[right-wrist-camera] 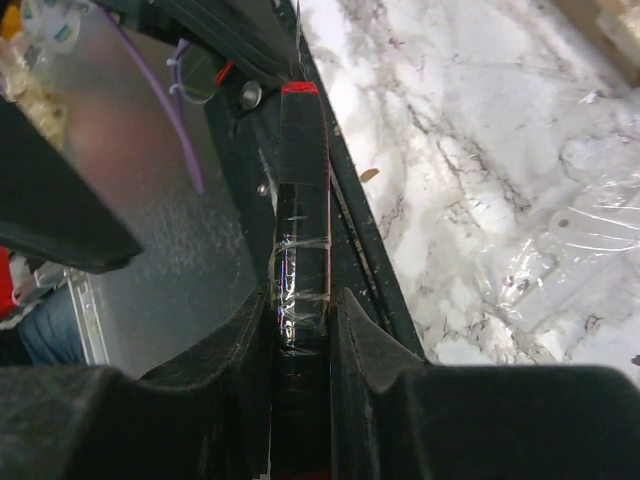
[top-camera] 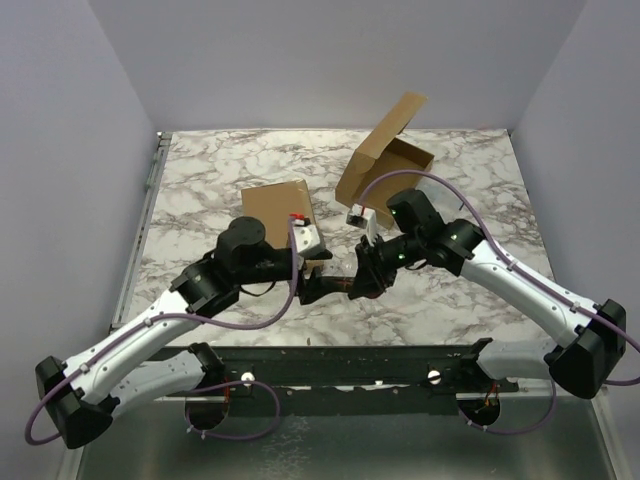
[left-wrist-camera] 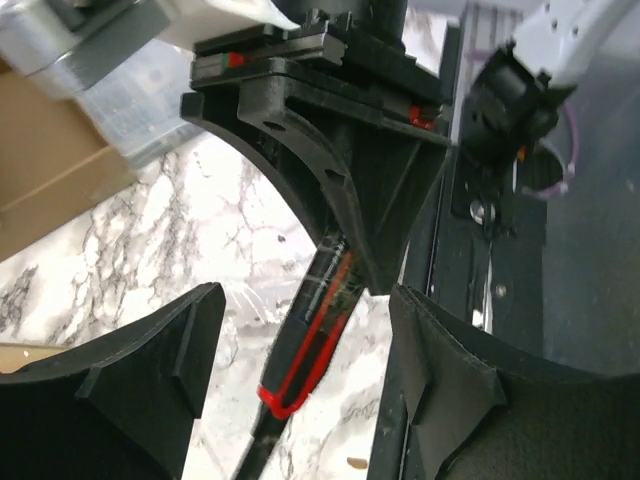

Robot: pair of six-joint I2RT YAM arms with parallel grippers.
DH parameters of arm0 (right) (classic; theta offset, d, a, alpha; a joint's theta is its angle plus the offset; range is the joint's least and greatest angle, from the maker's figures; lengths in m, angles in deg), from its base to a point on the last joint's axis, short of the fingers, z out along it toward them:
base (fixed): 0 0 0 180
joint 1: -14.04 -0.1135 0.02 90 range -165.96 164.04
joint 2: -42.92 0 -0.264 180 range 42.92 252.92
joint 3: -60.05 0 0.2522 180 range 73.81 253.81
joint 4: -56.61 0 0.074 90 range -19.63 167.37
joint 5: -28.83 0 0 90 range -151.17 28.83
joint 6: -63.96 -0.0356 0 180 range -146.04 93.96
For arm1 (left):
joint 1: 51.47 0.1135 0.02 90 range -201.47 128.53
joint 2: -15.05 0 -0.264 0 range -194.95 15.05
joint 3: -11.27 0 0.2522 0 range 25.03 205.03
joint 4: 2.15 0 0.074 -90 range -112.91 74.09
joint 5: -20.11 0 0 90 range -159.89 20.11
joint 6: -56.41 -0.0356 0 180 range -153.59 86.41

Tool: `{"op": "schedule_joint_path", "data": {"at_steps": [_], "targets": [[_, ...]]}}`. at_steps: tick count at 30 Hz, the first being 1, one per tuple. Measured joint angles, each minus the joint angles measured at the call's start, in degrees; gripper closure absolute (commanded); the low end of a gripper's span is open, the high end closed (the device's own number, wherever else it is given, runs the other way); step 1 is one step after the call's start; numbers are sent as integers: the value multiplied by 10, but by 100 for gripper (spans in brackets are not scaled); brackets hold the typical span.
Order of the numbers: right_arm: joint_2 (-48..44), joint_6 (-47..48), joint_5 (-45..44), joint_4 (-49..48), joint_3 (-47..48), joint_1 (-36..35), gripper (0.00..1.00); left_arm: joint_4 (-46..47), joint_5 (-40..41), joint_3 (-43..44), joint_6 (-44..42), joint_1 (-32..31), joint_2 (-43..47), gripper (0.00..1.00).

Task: Unpack the express box
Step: Cut the express box at the center of the board.

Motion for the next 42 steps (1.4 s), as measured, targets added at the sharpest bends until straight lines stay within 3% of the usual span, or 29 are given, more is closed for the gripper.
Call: {"op": "schedule_joint_path", "data": {"at_steps": [6,10,11,15,16,19,20,22,27,32,36,39,41,42], "targets": [[-14,29,32,14,0,-12,100,-109,-82,79,-88,0,-101,28],[-44,47,43,16,0,-19,100,-141,-150,82,-98,1,-141,40],[-49,52,43,17,0,-20,100,-146,-164,83,-98,1,-150,46],[-54,64,38,24,0,-23,97,-162,-224,85,-100,1,-183,95],[-54,69,35,25,0,-23,88,-166,-236,85,-99,1,-188,100],[-68,71,12,14,-5,-29,43,-173,-250,87,-95,4,-190,100],[-78,60,0,3,-11,-31,32,-166,-247,87,-92,4,-187,100],[-105,11,-43,-39,-29,-30,22,-150,-227,82,-81,3,-172,100],[-199,-134,-167,-207,-115,-28,12,-8,-156,10,7,5,-82,100],[-264,-291,-217,-455,-240,-27,14,191,-103,-80,129,6,-24,100],[-212,-372,-214,-610,-258,-27,26,292,-80,-108,199,6,-29,100],[-160,-403,-195,-676,-242,-26,49,349,-64,-114,234,6,-41,100],[-142,-418,-182,-718,-240,-26,75,369,-57,-117,250,6,-45,100],[-136,-426,-176,-740,-239,-26,79,376,-50,-119,257,6,-47,100]]}}
